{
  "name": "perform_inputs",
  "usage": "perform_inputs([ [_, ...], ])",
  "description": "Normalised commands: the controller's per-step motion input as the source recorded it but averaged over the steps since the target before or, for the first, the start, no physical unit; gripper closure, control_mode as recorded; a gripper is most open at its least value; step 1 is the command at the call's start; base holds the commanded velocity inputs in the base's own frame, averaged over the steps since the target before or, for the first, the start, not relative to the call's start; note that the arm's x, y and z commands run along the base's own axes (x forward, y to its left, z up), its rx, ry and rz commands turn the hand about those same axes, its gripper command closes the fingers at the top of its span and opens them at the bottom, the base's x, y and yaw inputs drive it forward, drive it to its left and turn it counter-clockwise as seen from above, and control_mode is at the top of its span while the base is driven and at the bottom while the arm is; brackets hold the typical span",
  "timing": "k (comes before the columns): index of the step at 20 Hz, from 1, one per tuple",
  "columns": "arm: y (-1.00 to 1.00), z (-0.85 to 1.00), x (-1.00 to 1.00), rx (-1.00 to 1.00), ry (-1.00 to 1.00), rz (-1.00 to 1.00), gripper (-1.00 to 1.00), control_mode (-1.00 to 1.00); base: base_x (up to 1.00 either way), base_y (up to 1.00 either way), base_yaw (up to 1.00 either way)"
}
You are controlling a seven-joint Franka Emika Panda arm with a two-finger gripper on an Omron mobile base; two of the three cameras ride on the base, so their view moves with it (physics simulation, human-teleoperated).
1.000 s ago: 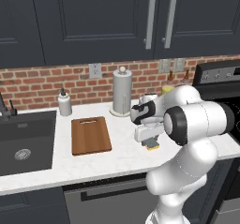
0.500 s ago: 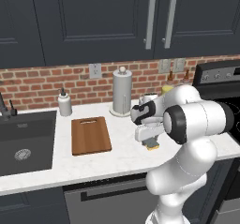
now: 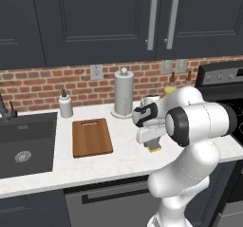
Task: Pick up the sponge from the counter and clean the cutting board by briefly scrubbing or pressing down on the cutting board. Once finished, release the sponge.
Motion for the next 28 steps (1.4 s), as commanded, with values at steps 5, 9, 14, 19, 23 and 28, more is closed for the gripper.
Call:
perform_inputs([
  [5,0.00,0.16,-0.02,0.03,-0.05,0.00,1.00,-1.00,0.00,0.00,0.00],
  [9,0.19,0.71,0.00,0.03,-0.07,0.00,1.00,-1.00,0.00,0.00,0.00],
  [14,0.36,0.30,0.29,0.10,-0.10,0.00,1.00,-1.00,0.00,0.00,0.00],
  [19,0.50,0.06,0.45,0.12,-0.09,0.00,1.00,-1.00,0.00,0.00,0.00],
  [23,0.49,0.04,0.41,0.11,-0.08,0.00,1.00,-1.00,0.00,0.00,0.00],
  [28,0.48,0.21,0.26,0.03,-0.07,0.00,1.00,-1.00,0.00,0.00,0.00],
])
